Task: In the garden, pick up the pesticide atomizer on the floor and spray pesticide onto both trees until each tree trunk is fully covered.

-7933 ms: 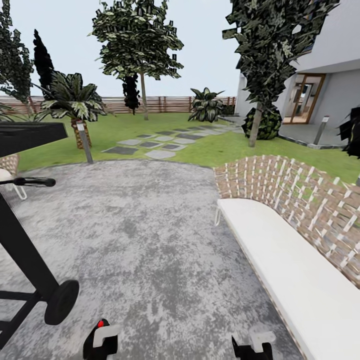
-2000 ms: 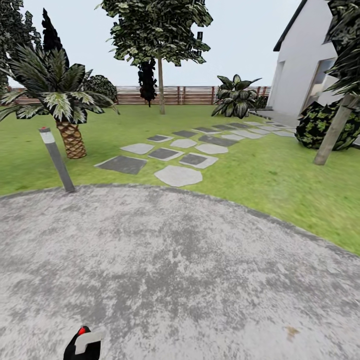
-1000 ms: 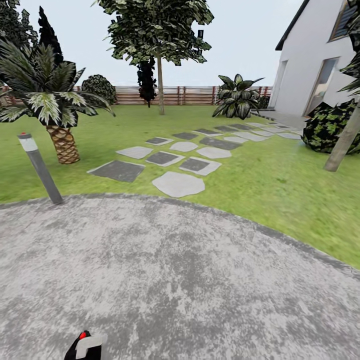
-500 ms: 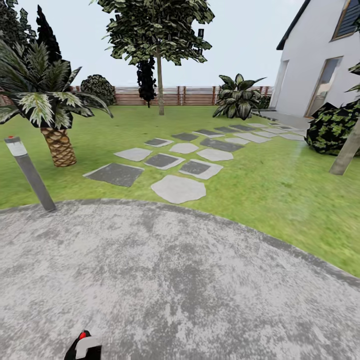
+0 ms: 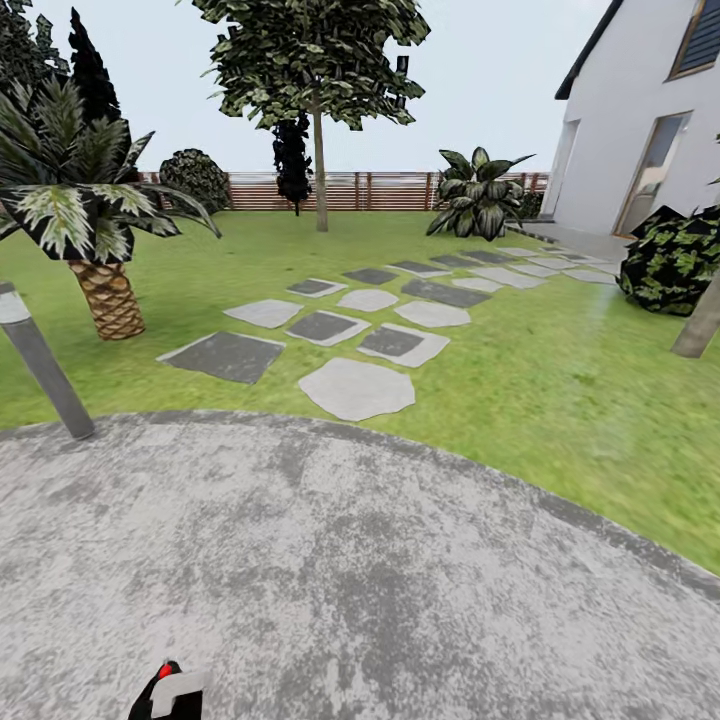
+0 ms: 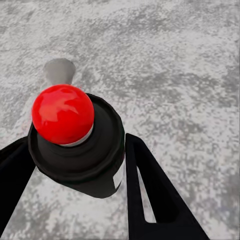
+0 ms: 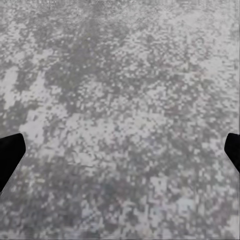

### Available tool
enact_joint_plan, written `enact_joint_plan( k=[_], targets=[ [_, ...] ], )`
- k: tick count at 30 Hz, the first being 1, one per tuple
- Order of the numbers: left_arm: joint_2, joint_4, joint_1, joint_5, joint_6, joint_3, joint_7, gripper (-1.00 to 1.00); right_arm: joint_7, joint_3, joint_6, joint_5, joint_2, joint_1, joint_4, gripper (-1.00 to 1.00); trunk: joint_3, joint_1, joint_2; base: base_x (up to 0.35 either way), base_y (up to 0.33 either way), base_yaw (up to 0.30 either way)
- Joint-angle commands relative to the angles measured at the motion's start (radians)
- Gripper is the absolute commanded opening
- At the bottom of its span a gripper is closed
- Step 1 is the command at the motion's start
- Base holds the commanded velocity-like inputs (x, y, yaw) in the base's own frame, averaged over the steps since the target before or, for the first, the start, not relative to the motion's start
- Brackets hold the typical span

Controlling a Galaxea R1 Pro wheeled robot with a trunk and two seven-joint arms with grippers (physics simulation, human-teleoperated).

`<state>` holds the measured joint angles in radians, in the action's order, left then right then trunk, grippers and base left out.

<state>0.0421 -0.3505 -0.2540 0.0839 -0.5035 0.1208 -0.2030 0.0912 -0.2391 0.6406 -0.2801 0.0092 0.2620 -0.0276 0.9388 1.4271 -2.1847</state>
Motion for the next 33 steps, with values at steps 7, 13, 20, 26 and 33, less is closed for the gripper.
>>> enact_joint_plan(
  k=[7,13,20,26,33],
  targets=[
    [0.001,0.001,-0.001,0.008,-0.003,0.003,-0.004,-1.00,0.007,-0.009,0.002,-0.002,0.000,0.000,0.000,1.00,0.001,0.000,0.000,0.337,0.000,0.000],
    [0.000,0.002,-0.001,0.008,-0.003,0.003,-0.004,-1.00,0.007,-0.009,0.002,-0.002,0.000,0.000,0.000,1.00,0.001,0.000,0.000,0.337,0.000,0.000],
    [0.001,0.007,-0.001,0.008,-0.003,0.003,-0.004,-1.00,0.007,-0.009,0.002,-0.002,0.000,0.000,0.000,1.00,0.001,0.000,0.000,0.337,0.000,0.000],
    [0.001,0.026,-0.001,0.008,-0.003,0.003,-0.004,-1.00,0.007,-0.009,0.002,-0.002,0.000,0.000,0.000,1.00,0.001,0.000,0.000,0.337,0.000,0.000],
    [0.001,0.027,-0.001,0.008,-0.003,0.004,-0.004,-1.00,0.007,-0.008,0.002,-0.002,0.000,0.000,0.000,1.00,0.001,0.000,0.000,0.337,0.000,0.000]
  ],
)
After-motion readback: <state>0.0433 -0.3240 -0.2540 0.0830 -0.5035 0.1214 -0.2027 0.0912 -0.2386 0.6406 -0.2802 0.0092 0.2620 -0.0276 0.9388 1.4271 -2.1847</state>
